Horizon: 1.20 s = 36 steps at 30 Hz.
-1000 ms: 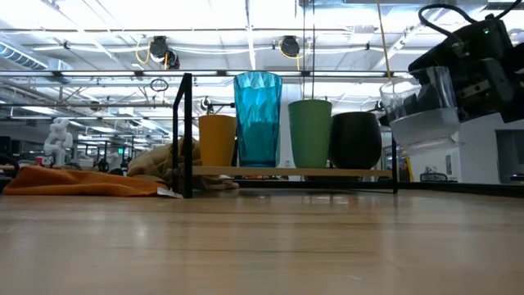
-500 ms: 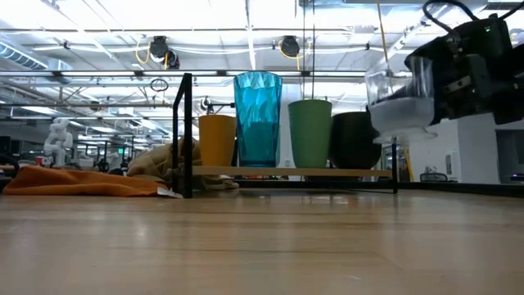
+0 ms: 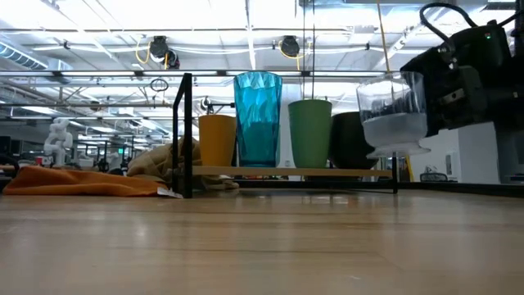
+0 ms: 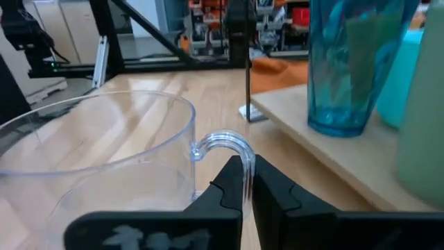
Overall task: Stack small to large cups/mugs on shelf
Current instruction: Put the transparent mug on the shelf
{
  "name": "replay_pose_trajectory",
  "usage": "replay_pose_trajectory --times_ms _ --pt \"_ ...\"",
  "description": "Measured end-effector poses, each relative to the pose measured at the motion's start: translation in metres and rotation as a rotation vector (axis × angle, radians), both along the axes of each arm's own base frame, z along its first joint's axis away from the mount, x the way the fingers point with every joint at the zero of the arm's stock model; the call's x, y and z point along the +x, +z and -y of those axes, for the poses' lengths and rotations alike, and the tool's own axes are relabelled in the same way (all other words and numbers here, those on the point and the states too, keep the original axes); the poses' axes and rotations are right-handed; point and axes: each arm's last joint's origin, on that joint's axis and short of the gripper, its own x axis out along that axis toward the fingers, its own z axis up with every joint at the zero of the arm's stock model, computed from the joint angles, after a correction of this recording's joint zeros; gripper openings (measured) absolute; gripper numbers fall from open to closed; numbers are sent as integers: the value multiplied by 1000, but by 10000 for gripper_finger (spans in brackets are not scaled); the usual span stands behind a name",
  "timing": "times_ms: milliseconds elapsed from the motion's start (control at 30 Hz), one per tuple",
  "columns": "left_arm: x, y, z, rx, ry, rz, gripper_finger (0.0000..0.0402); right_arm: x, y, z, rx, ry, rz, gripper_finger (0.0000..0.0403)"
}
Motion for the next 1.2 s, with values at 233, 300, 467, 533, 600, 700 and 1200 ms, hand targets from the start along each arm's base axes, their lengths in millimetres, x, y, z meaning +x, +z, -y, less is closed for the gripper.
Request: replay_pose_trajectory --times_ms 233,300,467,533,600,700,1200 --pt "0 0 0 0 0 0 72 3 -6 -1 17 -13 5 1" --pt "0 0 0 -1 0 1 72 3 -9 -1 21 -14 -12 1" --pt "0 0 0 -4 -4 2 72 4 -18 -1 35 -21 -53 1" --pt "0 0 0 -4 -5 2 72 4 -20 -1 37 -18 -57 1" --pt "0 0 0 -4 -5 2 72 4 -21 -2 37 -14 -62 1" --pt "0 0 0 -5 -5 1 72 4 -20 -2 41 -13 -54 1" --pt "0 0 0 -8 -4 5 72 4 -21 -2 47 -10 -65 19"
